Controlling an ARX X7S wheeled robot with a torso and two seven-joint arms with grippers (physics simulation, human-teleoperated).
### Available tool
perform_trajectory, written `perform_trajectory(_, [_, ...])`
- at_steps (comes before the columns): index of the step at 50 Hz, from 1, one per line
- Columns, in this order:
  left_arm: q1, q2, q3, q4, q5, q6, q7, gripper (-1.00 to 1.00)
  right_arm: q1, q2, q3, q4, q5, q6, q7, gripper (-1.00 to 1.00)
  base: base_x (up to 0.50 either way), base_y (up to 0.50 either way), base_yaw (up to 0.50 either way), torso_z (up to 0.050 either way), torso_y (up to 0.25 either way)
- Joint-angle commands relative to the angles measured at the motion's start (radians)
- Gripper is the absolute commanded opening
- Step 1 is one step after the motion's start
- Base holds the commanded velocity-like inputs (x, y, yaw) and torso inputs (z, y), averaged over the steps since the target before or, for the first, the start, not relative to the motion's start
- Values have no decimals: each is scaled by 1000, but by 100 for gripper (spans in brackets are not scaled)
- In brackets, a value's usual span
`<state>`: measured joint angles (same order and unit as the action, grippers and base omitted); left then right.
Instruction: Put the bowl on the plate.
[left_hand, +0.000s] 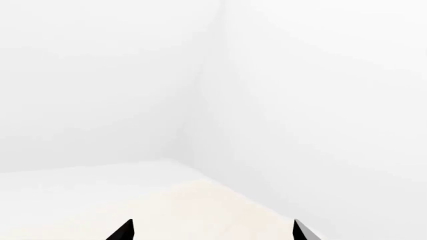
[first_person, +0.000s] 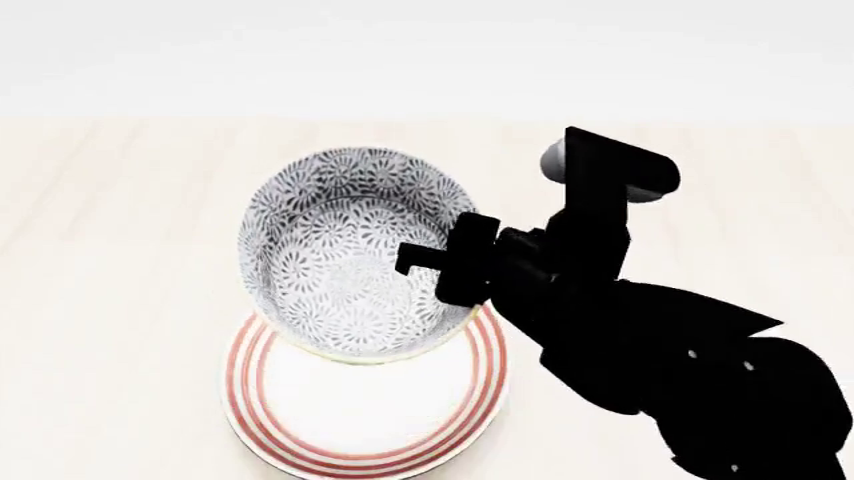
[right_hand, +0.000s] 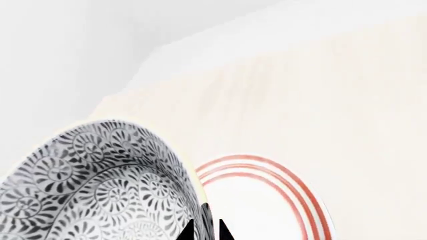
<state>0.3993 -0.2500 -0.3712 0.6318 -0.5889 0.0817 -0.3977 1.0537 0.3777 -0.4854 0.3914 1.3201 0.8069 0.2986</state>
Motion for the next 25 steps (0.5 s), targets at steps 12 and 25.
perform_trajectory(12, [-25,8,27,-35,1,17,7,100,213,-171,-102,463,-111,-12,-156,-100,0,0,0,0,0])
perform_trajectory(25, [-24,6,35,-36,6,22,5,100,209,-158,-123,415,-116,18,-142,-100,0,0,0,0,1])
